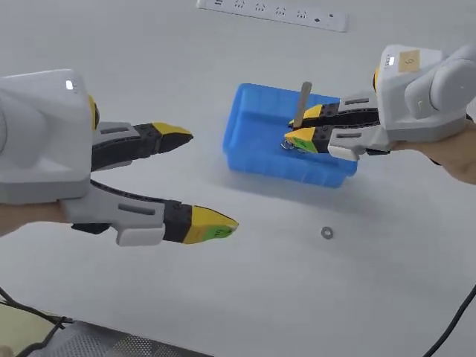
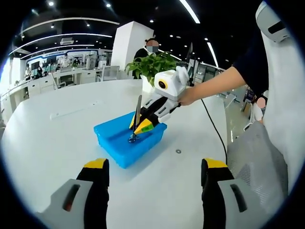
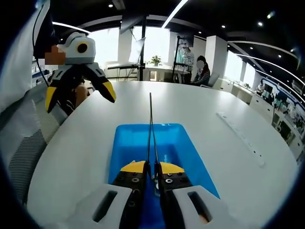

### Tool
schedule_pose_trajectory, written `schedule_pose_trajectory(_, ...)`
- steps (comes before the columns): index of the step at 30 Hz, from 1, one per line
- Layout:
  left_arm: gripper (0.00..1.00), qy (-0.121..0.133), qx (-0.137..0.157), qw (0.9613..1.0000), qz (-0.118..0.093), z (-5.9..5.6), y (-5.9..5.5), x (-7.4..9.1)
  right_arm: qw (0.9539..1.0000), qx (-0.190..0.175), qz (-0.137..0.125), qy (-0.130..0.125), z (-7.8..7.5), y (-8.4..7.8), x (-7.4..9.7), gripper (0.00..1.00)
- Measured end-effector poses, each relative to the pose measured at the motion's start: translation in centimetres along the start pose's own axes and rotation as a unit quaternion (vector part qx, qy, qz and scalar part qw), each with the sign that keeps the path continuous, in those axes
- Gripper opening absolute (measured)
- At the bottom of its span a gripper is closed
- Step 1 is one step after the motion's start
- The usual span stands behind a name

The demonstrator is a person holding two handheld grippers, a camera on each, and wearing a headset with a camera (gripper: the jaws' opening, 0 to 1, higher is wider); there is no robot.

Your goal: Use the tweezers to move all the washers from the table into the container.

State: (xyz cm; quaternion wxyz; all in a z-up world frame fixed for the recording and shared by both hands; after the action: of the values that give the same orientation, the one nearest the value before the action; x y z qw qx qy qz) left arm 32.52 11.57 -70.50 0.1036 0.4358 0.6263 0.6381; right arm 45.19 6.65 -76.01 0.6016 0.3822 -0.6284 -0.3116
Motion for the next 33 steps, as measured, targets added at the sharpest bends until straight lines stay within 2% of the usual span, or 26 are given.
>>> schedule_pose_trajectory(12, 0.93, 0.004, -0.009, 0.9998, 0.014, 0.5, -0.5, 0.2, 1.0, -0.001, 0.001, 0.001, 0.2, 0.2, -0.4, 0.1)
schedule_pose_trajectory(19, 0.94, 0.009, -0.014, 0.9997, 0.019, 1.0, -0.2, 0.5, 1.0, -0.005, 0.0, -0.003, 0.3, 0.5, -0.3, 0.11)
schedule_pose_trajectory(23, 0.92, 0.012, -0.027, 0.9995, 0.009, 1.6, 0.8, 0.2, 1.0, 0.0, -0.002, -0.006, 0.3, 1.1, 0.1, 0.11)
schedule_pose_trajectory(25, 0.94, 0.018, -0.038, 0.9991, 0.003, 2.4, 1.7, -0.5, 0.9999, 0.002, -0.007, -0.007, 0.2, 1.6, 0.3, 0.11)
schedule_pose_trajectory(29, 0.92, 0.008, -0.05, 0.9986, -0.011, 3.4, 3.8, -2.3, 0.9999, 0.011, -0.008, -0.01, 0.3, 2.4, 0.7, 0.11)
schedule_pose_trajectory(32, 0.82, -0.003, -0.055, 0.9982, -0.025, 3.7, 5.6, -3.5, 0.9998, 0.018, -0.004, -0.01, 0.6, 2.5, 0.8, 0.11)
schedule_pose_trajectory(33, 0.79, -0.009, -0.059, 0.9975, -0.037, 3.7, 6.5, -4.0, 0.9998, 0.019, -0.004, -0.008, 0.7, 2.6, 0.9, 0.11)
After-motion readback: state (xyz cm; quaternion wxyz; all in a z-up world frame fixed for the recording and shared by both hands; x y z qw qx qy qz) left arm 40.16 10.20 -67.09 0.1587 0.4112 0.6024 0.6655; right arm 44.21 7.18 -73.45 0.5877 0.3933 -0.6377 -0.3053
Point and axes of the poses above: the centre of the closed fingertips' face, and the gripper's own axes: x roughly backward along the fingers, z roughly to its left, y roughly out of its top, the point moved 1 cm from there along x, roughly backward along the fingers
